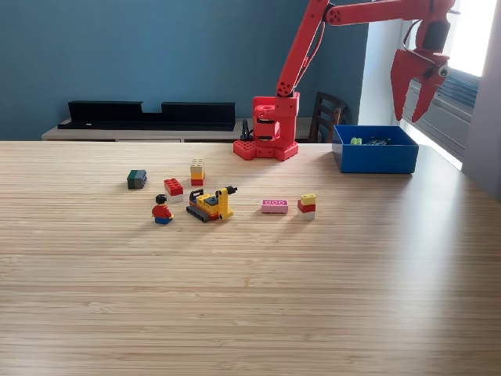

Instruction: Grasp a lego block and put it in the bin.

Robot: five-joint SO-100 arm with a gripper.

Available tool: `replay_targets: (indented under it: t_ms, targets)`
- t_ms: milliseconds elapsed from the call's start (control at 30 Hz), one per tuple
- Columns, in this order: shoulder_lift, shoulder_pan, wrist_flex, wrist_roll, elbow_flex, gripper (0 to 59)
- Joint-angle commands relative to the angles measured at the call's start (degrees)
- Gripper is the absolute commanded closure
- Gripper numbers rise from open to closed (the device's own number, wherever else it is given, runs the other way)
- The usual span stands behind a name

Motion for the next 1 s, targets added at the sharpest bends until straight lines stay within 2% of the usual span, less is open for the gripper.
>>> replay_targets:
  t_ms: [33,267,600,1000]
  targets:
    - [10.7,5.2,2.8,2.1,-7.0,58.6]
    - [18.7,21.2,2.0,6.4,-1.4,58.6]
    - [32.0,45.4,-8.9,12.8,19.1,58.6]
    - [35.0,60.6,-14.0,16.3,25.7,58.6]
